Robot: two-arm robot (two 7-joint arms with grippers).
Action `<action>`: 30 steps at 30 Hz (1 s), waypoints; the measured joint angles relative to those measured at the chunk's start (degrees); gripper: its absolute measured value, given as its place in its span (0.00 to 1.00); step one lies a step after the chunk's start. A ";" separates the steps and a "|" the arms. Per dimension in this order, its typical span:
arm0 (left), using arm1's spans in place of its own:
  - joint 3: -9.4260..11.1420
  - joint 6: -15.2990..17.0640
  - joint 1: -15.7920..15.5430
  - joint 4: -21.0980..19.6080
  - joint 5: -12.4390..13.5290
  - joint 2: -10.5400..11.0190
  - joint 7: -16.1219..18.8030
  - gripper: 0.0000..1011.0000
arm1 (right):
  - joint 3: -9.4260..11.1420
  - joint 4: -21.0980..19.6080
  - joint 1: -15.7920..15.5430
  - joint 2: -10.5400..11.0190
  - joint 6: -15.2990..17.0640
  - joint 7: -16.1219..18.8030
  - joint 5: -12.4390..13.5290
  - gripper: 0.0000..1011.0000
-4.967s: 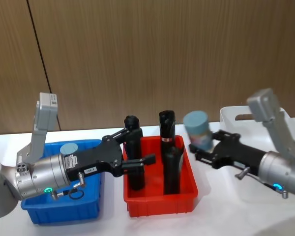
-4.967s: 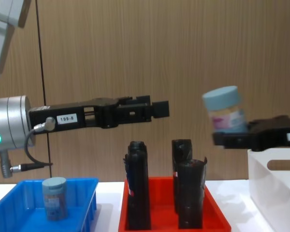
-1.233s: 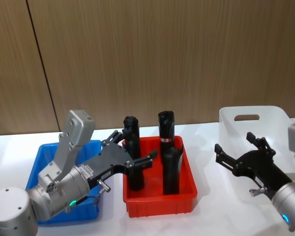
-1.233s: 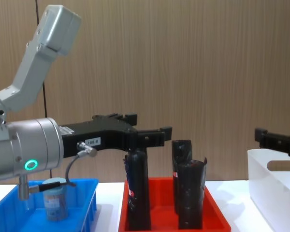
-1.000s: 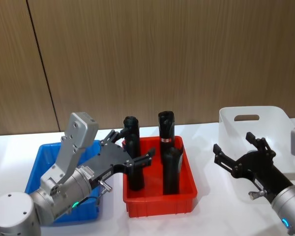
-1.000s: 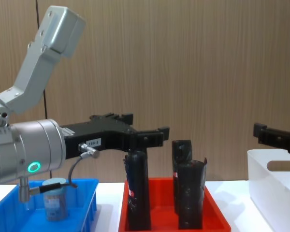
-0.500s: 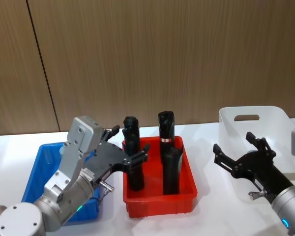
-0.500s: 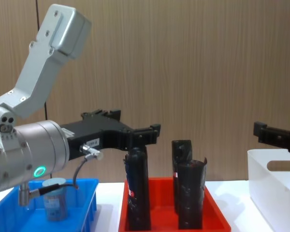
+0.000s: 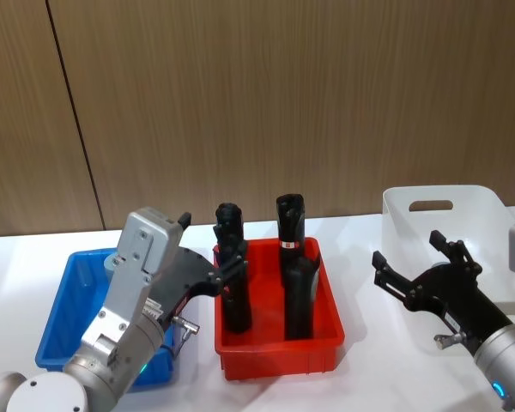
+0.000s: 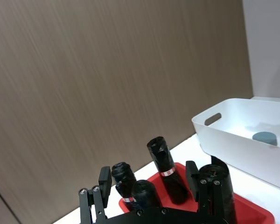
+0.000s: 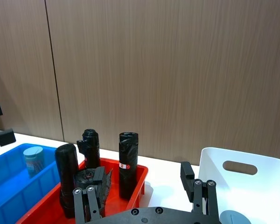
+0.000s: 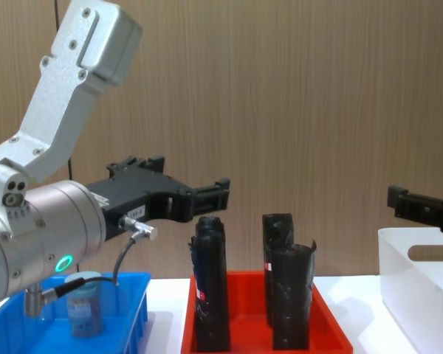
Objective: Pick the cotton swabs from the blue box and place them into the white box.
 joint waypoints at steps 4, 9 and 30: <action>0.20 -0.07 0.53 -0.74 0.72 -0.03 2.02 0.99 | 0.00 0.00 0.00 0.00 0.00 0.02 0.00 0.99; 0.31 -0.11 0.85 -1.19 1.14 -0.06 3.25 0.99 | 0.00 0.01 0.01 0.00 0.00 0.02 0.01 0.99; 0.29 -0.10 0.84 -1.22 1.18 -0.07 3.37 0.99 | 0.50 0.13 0.25 0.36 2.45 2.06 2.05 0.99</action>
